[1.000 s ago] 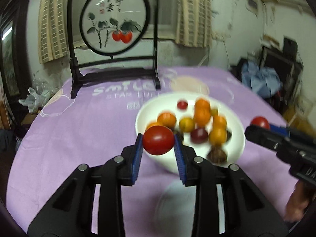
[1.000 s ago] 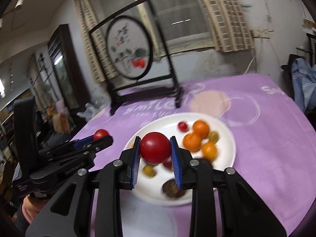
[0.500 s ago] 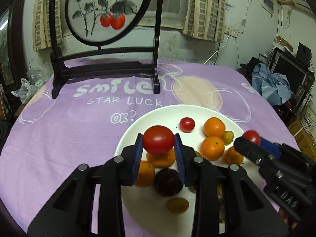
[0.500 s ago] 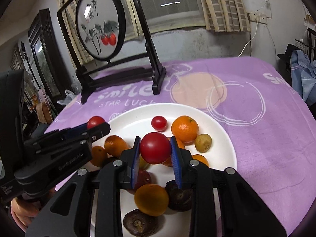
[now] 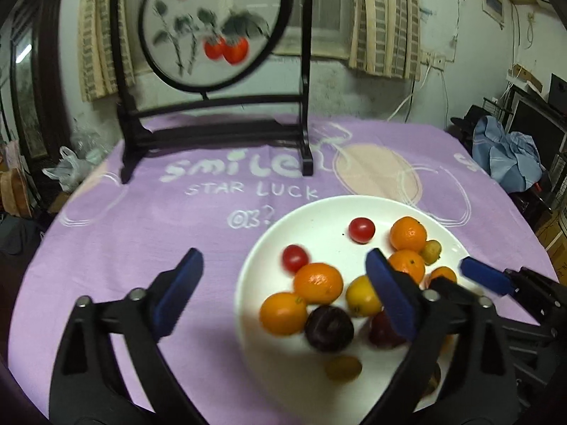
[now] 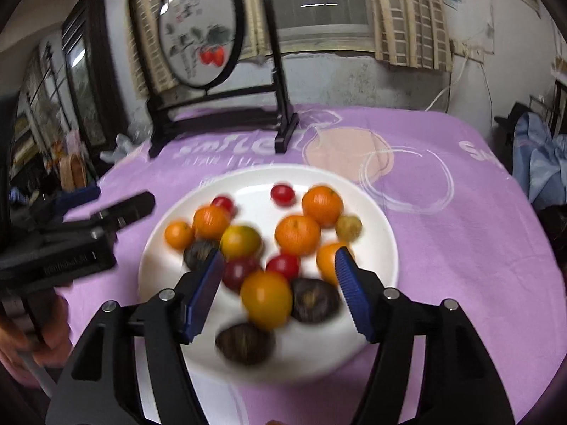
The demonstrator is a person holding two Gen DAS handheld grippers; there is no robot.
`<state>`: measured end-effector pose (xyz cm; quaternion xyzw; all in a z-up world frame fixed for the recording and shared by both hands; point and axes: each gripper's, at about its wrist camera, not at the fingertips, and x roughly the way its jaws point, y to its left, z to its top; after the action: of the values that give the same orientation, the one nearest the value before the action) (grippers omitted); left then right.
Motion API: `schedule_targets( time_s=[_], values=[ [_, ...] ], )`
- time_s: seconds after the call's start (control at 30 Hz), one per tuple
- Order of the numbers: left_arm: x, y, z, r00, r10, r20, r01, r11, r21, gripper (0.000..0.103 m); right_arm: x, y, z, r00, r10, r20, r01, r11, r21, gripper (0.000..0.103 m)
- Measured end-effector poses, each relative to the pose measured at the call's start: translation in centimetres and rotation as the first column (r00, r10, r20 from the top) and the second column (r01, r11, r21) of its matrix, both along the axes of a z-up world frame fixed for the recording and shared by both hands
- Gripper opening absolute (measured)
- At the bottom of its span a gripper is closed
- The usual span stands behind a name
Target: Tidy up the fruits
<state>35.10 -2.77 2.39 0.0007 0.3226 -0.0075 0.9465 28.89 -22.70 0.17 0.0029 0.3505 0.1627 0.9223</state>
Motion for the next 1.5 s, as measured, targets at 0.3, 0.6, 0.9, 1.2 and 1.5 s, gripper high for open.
schedule_targets(
  time_s=[0.3, 0.6, 0.9, 1.2, 1.5],
  values=[
    [-9.2, 2.6, -1.4, 1.000, -0.004, -0.026, 0.005, 1.000, 0.013, 0.100, -8.8, -1.3, -1.7, 0.997, 0.075, 0.007, -0.075, 0.997, -0.023, 0.102],
    [-14.8, 2.4, -3.4, 0.997, -0.057, -0.044, 0.060, 0.995, 0.073, 0.101, -11.7, -1.4, -2.0, 0.997, 0.070, 0.010, -0.069, 0.995, -0.073, 0.102],
    [-15.4, 2.8, -3.2, 0.997, -0.058, -0.048, 0.061, 0.996, 0.060, 0.101, -12.2, -1.3, -2.0, 0.997, 0.079, 0.008, -0.078, 0.994, -0.081, 0.102],
    [-15.7, 3.2, -3.2, 0.997, -0.055, -0.048, 0.057, 0.998, 0.041, 0.101, -12.3, -1.3, -2.1, 0.997, 0.080, 0.012, -0.079, 0.993, -0.089, 0.102],
    [-15.9, 2.8, -3.4, 0.997, -0.057, -0.045, 0.060, 0.996, 0.061, 0.101, -12.3, -1.1, -2.2, 0.996, 0.083, 0.014, -0.082, 0.992, -0.100, 0.102]
  ],
)
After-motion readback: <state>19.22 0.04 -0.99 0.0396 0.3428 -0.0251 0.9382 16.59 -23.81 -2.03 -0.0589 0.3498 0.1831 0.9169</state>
